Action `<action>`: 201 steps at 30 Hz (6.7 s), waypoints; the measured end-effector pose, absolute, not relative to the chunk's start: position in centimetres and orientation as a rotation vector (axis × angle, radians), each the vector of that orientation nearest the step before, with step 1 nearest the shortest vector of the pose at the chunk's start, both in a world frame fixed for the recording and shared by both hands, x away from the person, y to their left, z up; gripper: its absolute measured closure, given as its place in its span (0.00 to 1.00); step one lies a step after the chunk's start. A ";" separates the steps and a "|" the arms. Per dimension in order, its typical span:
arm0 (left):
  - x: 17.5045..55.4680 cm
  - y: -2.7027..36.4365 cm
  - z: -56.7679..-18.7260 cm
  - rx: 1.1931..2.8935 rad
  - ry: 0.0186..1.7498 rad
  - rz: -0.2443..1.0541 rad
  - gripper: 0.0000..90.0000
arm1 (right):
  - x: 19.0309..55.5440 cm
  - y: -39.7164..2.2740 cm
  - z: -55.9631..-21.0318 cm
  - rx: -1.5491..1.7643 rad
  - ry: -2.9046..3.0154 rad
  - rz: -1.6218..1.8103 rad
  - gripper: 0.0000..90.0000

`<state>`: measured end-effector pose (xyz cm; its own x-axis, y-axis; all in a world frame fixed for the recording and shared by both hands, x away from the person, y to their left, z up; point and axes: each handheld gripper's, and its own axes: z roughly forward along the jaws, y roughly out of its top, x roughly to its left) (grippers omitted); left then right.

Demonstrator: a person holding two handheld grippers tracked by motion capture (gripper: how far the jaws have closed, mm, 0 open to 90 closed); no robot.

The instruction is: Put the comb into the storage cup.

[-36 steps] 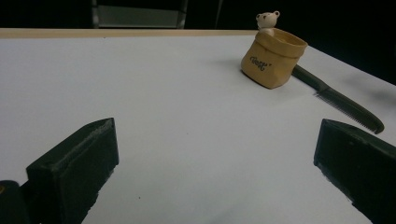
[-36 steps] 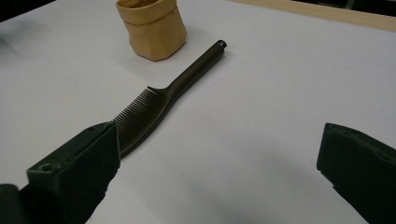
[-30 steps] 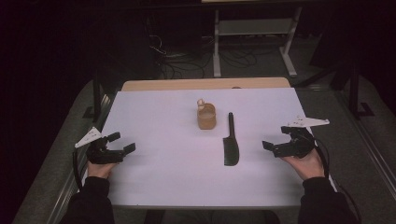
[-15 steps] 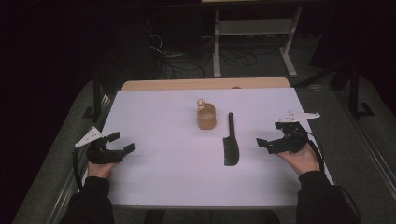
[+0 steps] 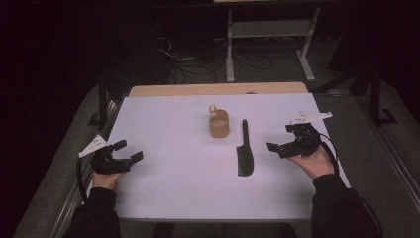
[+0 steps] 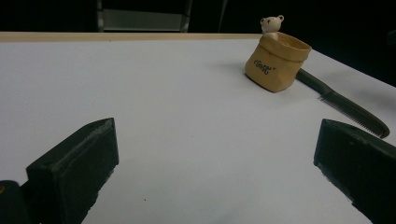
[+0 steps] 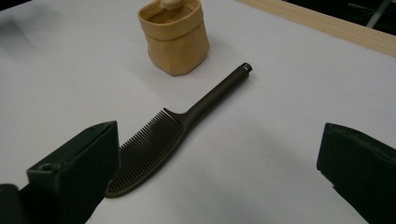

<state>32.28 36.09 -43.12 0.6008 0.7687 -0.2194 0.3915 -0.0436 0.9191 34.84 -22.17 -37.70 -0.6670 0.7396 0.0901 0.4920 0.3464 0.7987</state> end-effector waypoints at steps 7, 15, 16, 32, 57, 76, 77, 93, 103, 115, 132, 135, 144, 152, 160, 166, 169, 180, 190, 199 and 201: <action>32.3 36.1 -43.1 1.661 0.973 0.402 0.00 | 35.8 -21.3 -37.0 1.065 2.358 1.207 0.00; 32.3 36.1 -43.1 1.662 0.975 0.403 0.00 | 36.8 -20.5 -36.2 1.036 2.371 1.211 0.00; 32.3 36.1 -43.1 1.662 0.976 0.404 0.00 | 37.0 -20.3 -36.1 1.029 2.376 1.212 0.00; 32.3 36.1 -43.1 1.659 0.975 0.406 0.00 | 38.9 -19.5 -35.6 1.021 2.399 1.223 0.03; 32.4 36.2 -43.1 1.651 0.971 0.409 0.00 | 41.5 -18.5 -36.7 1.003 2.434 1.253 0.37; 32.6 36.2 -43.1 1.650 0.969 0.410 0.00 | 44.0 -18.2 -39.4 1.058 2.417 1.220 0.54; 32.6 36.2 -43.1 1.652 0.969 0.410 0.00 | 44.0 -18.1 -39.5 1.055 2.424 1.224 0.57; 32.6 36.2 -43.1 1.654 0.967 0.412 0.00 | 44.5 -16.2 -41.3 1.099 2.414 1.164 0.88; 32.6 36.2 -43.1 1.657 0.968 0.411 0.00 | 44.6 -15.2 -42.4 1.102 2.400 1.139 0.98; 32.6 36.1 -43.1 1.663 0.963 0.410 0.00 | 44.6 -13.5 -43.3 1.033 2.476 1.105 0.99; 32.7 36.1 -43.1 1.667 0.959 0.409 0.00 | 44.9 -12.6 -44.8 1.031 2.527 1.035 0.99; 32.7 36.1 -43.1 1.666 0.959 0.408 0.00 | 44.9 -12.7 -44.9 1.020 2.532 1.023 0.99; 32.7 36.0 -43.2 1.666 0.963 0.403 0.00 | 44.7 -13.2 -45.1 1.024 2.524 1.010 0.99; 32.8 36.0 -43.2 1.672 0.961 0.404 0.00 | 44.4 -13.9 -45.0 1.036 2.513 0.994 0.99; 32.7 36.0 -43.2 1.673 0.962 0.406 0.00 | 44.0 -15.3 -44.8 1.062 2.489 0.995 0.99; 32.7 36.0 -43.2 1.673 0.963 0.405 0.00 | 44.1 -16.1 -44.6 1.080 2.471 0.981 0.99; 32.7 35.9 -43.2 1.673 0.963 0.404 0.00 | 44.2 -16.4 -44.5 1.090 2.464 0.968 0.99; 32.7 36.0 -43.2 1.672 0.965 0.405 0.00 | 44.2 -17.8 -44.4 1.132 2.444 0.904 0.99; 32.7 35.9 -43.3 1.679 0.966 0.400 0.00 | 43.5 -18.7 -44.3 1.135 2.453 0.887 0.99; 32.8 35.9 -43.3 1.680 0.966 0.397 0.00 | 42.5 -19.3 -44.4 1.131 2.463 0.872 0.99; 32.8 35.8 -43.3 1.681 0.966 0.398 0.00 | 42.4 -19.4 -44.5 1.130 2.467 0.860 0.99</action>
<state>32.77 35.85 -43.30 0.6108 0.7636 -0.2092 0.3944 -0.0643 0.9167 42.38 -19.39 -44.49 -0.6481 0.7613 -0.0174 0.5855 0.5128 0.6278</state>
